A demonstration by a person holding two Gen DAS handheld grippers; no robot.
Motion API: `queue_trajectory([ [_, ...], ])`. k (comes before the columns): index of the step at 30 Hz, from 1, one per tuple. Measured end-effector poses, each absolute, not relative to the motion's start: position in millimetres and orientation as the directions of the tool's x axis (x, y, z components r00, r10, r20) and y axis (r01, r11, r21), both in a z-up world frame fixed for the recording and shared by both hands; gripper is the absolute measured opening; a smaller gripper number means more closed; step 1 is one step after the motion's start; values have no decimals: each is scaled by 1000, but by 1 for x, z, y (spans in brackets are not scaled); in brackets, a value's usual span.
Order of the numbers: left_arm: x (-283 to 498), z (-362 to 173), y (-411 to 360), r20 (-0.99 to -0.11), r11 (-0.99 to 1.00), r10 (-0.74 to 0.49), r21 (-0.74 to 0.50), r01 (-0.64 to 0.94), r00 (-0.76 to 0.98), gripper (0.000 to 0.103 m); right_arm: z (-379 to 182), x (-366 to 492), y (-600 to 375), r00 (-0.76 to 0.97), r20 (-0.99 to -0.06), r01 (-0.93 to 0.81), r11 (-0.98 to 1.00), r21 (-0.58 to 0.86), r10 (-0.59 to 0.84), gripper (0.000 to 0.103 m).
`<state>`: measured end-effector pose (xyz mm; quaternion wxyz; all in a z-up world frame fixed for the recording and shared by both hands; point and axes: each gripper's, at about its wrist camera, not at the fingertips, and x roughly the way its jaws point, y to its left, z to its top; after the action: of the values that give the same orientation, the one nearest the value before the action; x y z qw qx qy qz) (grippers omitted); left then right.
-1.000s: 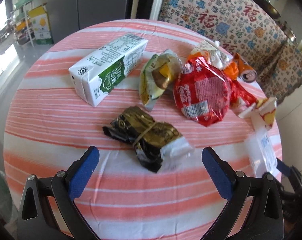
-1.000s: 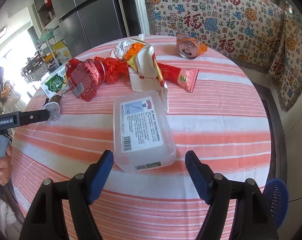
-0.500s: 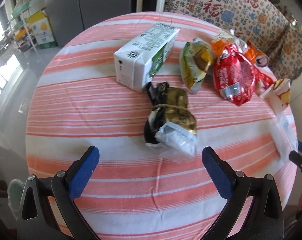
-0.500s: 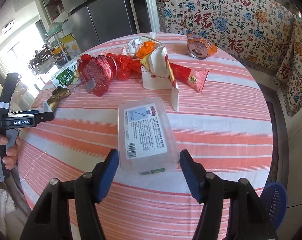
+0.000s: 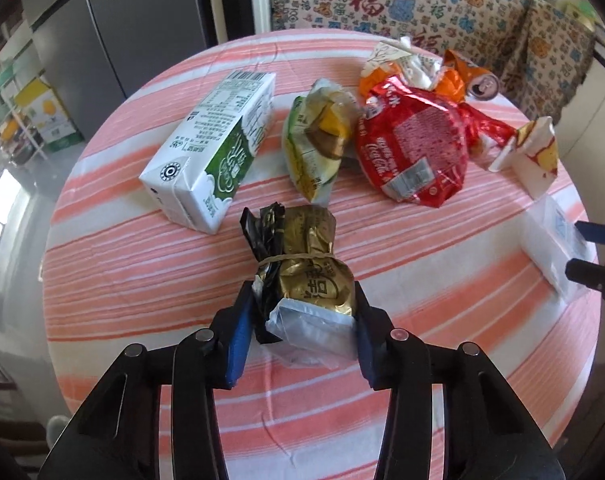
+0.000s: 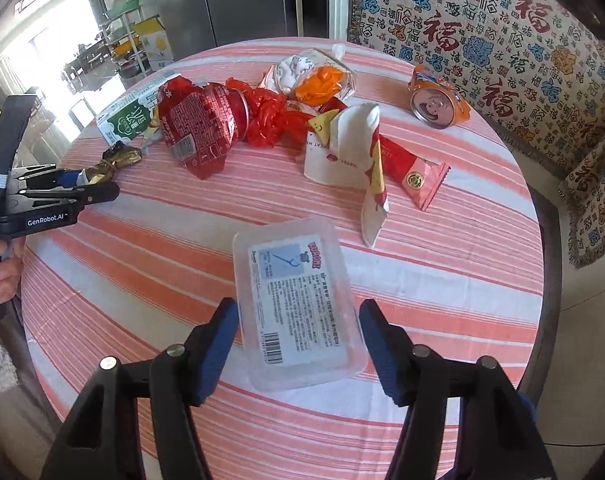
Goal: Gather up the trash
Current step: 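Carry both items to the blue wastebasket and open both grippers to drop them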
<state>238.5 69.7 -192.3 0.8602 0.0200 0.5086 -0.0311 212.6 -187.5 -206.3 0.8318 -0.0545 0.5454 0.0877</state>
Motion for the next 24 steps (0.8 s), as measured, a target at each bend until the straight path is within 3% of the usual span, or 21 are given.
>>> queue_trajectory([
  [6,213,-172,10,-841,980,-165,-83,178,516,44,-181,184,-219,469,-868,-130,985,111,160,63],
  [13,211,-168,-101,-818,931,-307,-150,333,487,44,-159,149,-288,560,-819,36,984,175,125,63],
  [17,209,-165,-168,-807,884,-395,-204,421,439,44,-147,123,-344,597,-800,156,968,197,67,63],
  [24,203,-166,-307,-797,770,-513,-263,582,318,44,-150,59,-468,539,-829,423,899,113,-149,63],
])
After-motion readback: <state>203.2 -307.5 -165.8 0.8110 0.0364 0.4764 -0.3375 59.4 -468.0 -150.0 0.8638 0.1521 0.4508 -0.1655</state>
